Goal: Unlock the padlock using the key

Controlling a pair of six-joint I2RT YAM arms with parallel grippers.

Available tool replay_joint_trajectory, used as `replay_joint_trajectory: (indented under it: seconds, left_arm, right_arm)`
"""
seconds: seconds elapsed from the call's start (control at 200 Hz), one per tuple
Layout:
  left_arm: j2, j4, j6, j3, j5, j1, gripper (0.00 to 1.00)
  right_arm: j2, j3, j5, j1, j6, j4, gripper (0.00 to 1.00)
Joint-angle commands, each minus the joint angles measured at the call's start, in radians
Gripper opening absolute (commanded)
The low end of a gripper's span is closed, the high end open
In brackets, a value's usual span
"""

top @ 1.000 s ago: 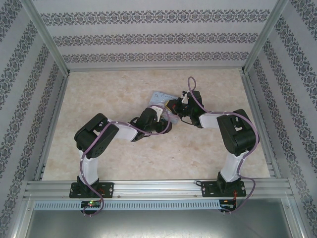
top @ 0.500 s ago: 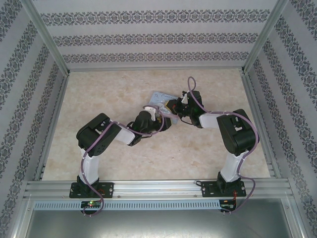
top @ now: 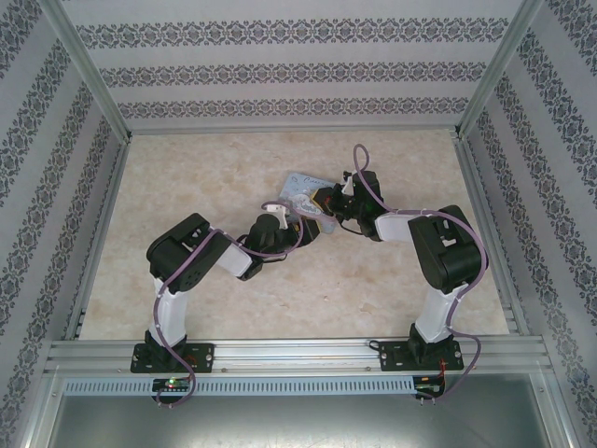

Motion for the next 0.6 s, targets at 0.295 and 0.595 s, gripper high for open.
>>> replay_joint_trajectory:
  seconds: [0.295, 0.595]
  left_arm:
    - [0.09, 0.176, -0.106, -0.004, -0.031, -0.027, 0.6]
    - [0.101, 0.235, -0.17, -0.038, -0.096, -0.042, 0.54]
  right_arm:
    - [0.049, -0.008, -0.012, 0.001, -0.013, -0.043, 0.0]
    - [0.057, -0.007, -0.015, -0.001, -0.008, -0.038, 0.0]
